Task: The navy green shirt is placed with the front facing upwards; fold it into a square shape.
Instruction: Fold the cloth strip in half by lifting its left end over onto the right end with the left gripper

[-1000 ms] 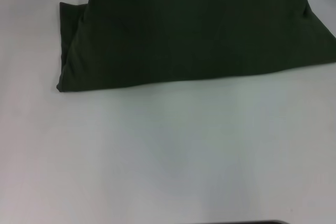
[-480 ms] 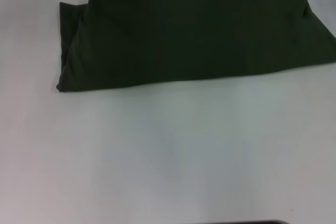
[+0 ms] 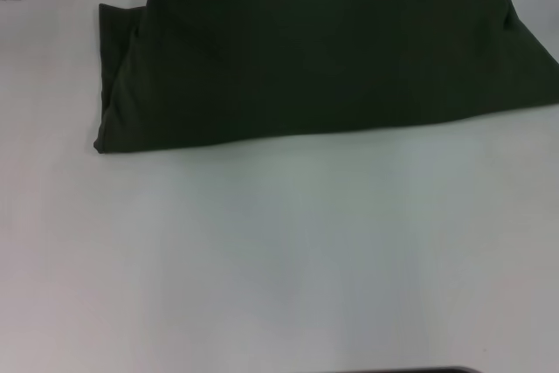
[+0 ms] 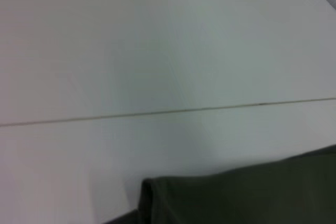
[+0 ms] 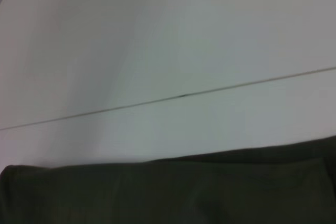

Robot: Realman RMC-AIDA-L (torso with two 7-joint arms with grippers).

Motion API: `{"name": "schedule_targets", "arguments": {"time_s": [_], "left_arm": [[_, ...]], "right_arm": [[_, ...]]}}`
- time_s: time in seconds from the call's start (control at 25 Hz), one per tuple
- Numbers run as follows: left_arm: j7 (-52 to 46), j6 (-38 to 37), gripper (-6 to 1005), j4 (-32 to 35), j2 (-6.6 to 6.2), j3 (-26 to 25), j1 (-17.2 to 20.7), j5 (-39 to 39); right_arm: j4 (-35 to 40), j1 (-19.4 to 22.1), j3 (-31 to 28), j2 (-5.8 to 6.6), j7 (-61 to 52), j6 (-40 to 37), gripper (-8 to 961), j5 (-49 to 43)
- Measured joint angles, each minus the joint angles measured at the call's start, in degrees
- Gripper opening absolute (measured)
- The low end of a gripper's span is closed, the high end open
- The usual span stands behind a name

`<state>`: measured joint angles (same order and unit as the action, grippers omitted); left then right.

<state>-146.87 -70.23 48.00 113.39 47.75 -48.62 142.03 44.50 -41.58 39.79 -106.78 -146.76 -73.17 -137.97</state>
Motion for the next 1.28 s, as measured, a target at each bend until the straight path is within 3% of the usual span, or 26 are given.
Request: {"name": "schedule_targets", "arguments": {"time_s": [0.16,0.32,0.68,0.84,1.04,1.28], "left_arm": [[0.11,-3.89,872,0.53,-0.12,-1.99,0.28,0.00],[-0.05,-9.29,872,0.29,-1.29,-2.77,0.56,0.24],[-6.74,-17.86,873,-3.80,-6.86,-3.26,2.41,0.09],[-7.09,-19.26,873,-8.40,-8.60,-4.22,2.40,0.33],[-7.04,-18.85,871,-12.06,-8.95,-3.84,2.31,0.39],[-6.89,-16.31,865,-15.61,-7.67,-3.63,2.91,0.57]], "right_arm": [[0.02,0.38,-0.41,0.10,0.43,-1.99,864,0.04],[0.06,0.74,-0.47,0.10,1.25,-6.71,860,0.07],[3.57,3.43,-2.22,-0.41,1.95,-11.78,856,0.17],[4.09,4.01,-3.82,-0.65,2.49,-12.12,857,0.19],[4.25,4.30,-4.26,-0.98,3.35,-11.83,857,1.52],[3.99,4.63,-4.47,-1.45,4.59,-11.30,857,3.79]]}}
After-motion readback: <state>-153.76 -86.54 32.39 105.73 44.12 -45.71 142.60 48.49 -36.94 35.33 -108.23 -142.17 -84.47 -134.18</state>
